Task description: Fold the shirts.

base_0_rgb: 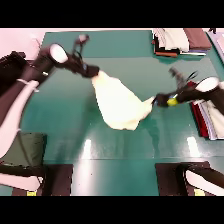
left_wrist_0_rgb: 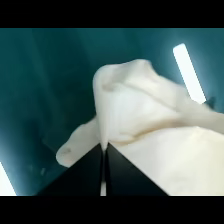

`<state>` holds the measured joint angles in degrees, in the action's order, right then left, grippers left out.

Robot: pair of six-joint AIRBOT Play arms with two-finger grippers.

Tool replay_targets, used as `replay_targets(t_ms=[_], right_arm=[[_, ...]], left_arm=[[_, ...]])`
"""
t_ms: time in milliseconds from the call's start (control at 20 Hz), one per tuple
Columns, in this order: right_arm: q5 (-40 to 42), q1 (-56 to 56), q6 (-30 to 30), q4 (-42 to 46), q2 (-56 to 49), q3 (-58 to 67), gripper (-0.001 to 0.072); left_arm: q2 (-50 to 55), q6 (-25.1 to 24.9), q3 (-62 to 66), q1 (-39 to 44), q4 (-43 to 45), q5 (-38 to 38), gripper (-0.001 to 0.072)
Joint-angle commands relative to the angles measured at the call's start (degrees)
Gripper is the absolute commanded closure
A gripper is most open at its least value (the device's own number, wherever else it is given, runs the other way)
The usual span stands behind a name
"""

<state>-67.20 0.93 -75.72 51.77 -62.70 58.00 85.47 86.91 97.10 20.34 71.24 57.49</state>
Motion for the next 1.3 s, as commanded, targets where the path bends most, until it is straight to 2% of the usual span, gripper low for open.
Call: replay_targets(t_ms=[0,150,300,450,550,750,900,950,1000,1050,1250], right_arm=[[-6.88,4.33,0.20,0.81,10.58,14.23,0.0701],[-9.90,6.47,-2.01,0.87,15.47,24.55,0.0701],[-12.24,6.99,-5.57,1.01,17.22,30.08,0.0701],[-12.92,5.11,-7.06,1.36,16.37,31.15,0.0702],[-14.43,1.36,-10.21,7.10,13.55,31.12,0.0701],[-17.59,-8.81,-10.93,20.17,4.90,29.88,0.0701],[-18.29,-12.17,-10.99,23.30,0.83,24.98,0.0701],[-17.77,-12.13,-10.99,23.32,0.22,23.19,0.0701],[-16.79,-12.04,-10.99,23.37,-0.07,21.88,0.0701],[-15.76,-11.34,-11.02,23.17,-0.02,20.76,0.0701],[-15.04,-8.98,-11.04,22.75,0.72,19.41,0.0701]], left_arm=[[-12.68,-0.46,7.17,-0.04,5.77,-0.24,0.0684],[-23.02,-0.46,8.61,-0.02,5.25,-0.85,0.0685],[-27.39,-1.66,8.61,-0.02,5.25,0.33,0.0685],[-25.51,-1.90,7.30,-0.02,4.98,4.68,0.0685],[-22.82,-1.95,3.41,0.76,5.09,5.33,0.0685],[-16.24,-5.05,-9.97,6.12,5.07,5.38,0.0685],[-11.96,-5.97,-19.50,10.62,4.79,7.69,0.0683],[-11.37,-5.99,-21.77,11.54,4.02,8.35,0.0642],[-11.39,-6.01,-23.30,11.80,3.30,8.33,0.0323],[-11.41,-5.95,-23.32,11.61,3.39,8.66,0.0111],[-16.81,-2.93,-22.27,3.04,3.39,6.97,0.0116]])
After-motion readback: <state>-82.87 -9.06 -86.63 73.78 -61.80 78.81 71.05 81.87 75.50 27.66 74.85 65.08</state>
